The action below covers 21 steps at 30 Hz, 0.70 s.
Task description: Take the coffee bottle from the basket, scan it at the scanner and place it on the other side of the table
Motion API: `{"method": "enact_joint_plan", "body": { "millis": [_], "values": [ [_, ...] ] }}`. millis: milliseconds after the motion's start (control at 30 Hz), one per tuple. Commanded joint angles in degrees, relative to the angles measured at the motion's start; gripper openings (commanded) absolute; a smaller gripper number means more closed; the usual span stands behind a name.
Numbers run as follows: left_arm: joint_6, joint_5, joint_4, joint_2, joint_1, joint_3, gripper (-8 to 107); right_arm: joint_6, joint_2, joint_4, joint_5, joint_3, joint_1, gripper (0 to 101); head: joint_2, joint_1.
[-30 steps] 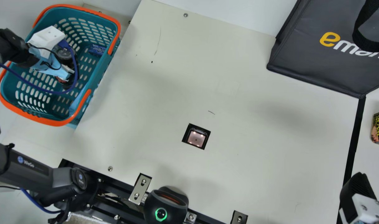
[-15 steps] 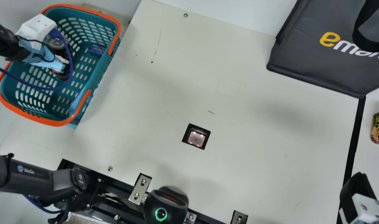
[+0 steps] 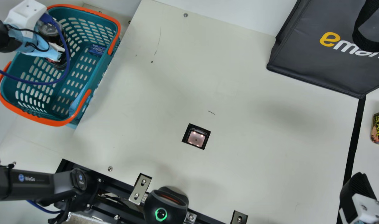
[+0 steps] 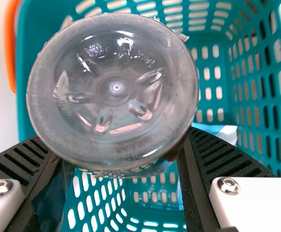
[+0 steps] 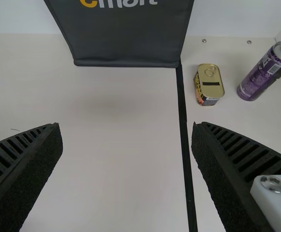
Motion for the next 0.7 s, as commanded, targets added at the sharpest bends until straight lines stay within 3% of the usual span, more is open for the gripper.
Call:
{"method": "enact_joint_plan", "body": {
  "millis": [0,667],
  "values": [
    [-0.5,0.6,-0.1,-0.8,-0.4,-0.5,-8,0.0,0.0,0.0,0.0,0.0,0.0,95,0.1,-1.7],
    [-4.7,6.3,-1.0,-7.8,-5.6,-5.3,-8,0.0,0.0,0.0,-0.1,0.0,0.0,95,0.1,-1.7]
  ]
}}
